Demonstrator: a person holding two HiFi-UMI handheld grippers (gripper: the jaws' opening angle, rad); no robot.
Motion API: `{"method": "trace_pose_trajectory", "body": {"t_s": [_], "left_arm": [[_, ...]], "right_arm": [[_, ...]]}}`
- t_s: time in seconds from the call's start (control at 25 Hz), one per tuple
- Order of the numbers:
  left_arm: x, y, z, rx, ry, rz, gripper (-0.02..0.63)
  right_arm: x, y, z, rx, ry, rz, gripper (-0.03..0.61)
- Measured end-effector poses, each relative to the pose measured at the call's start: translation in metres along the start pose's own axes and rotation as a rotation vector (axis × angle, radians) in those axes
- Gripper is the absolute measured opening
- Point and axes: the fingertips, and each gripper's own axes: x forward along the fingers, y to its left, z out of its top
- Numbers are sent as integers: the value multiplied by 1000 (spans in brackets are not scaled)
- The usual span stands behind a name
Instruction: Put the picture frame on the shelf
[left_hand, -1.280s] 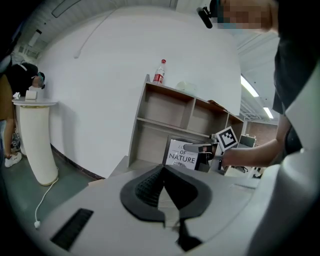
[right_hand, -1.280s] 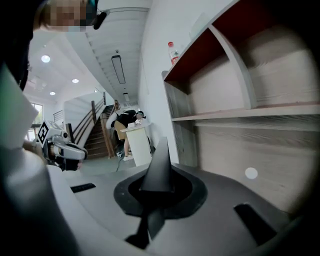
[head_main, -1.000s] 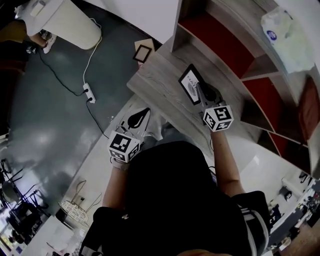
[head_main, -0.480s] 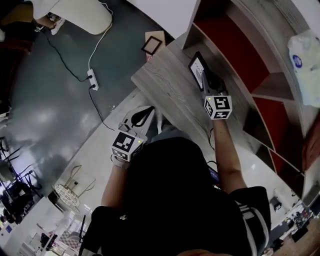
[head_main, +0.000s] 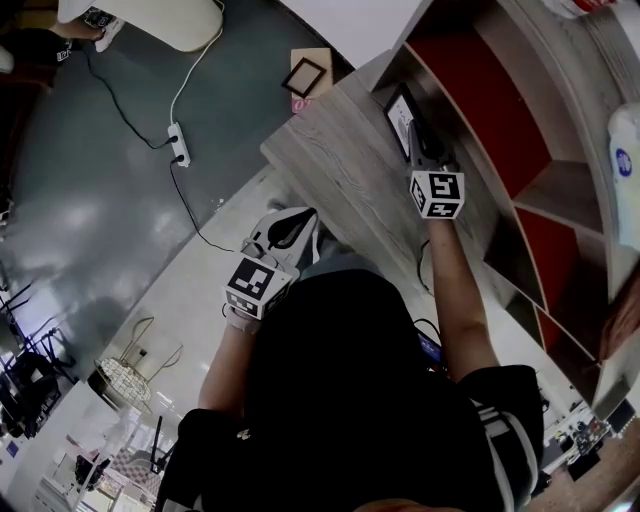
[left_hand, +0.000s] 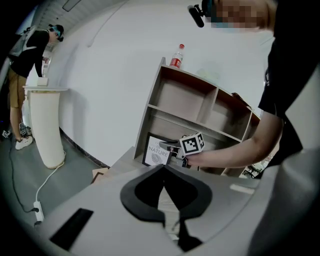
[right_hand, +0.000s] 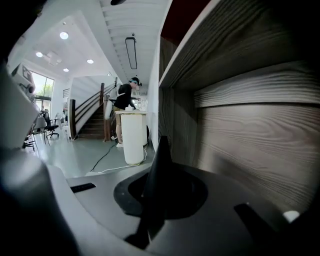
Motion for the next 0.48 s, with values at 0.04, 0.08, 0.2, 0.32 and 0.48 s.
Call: {"method": "trace_pose_trajectory", "body": {"t_s": [0.04,0.08,0.2,0.32,0.48], "left_arm": [[0,0,-1,-3,2,0,9],[0,1,-2,-6,4,1,9],[-1,5,-6,-18,7,11,9],[-3,11,-10,-33,9,23,9],[-3,14,-13,-49,12,29,8]], "right_arm": [[2,-2,0,-3,-3,-2,3],[4,-4,0,-12,-4,-4,3],[12,-6,-3,-64,-3,-8,5],[20,-7,-6,-94,8,-27,6],[30,-13,-9,-111,27,-56,9]]}}
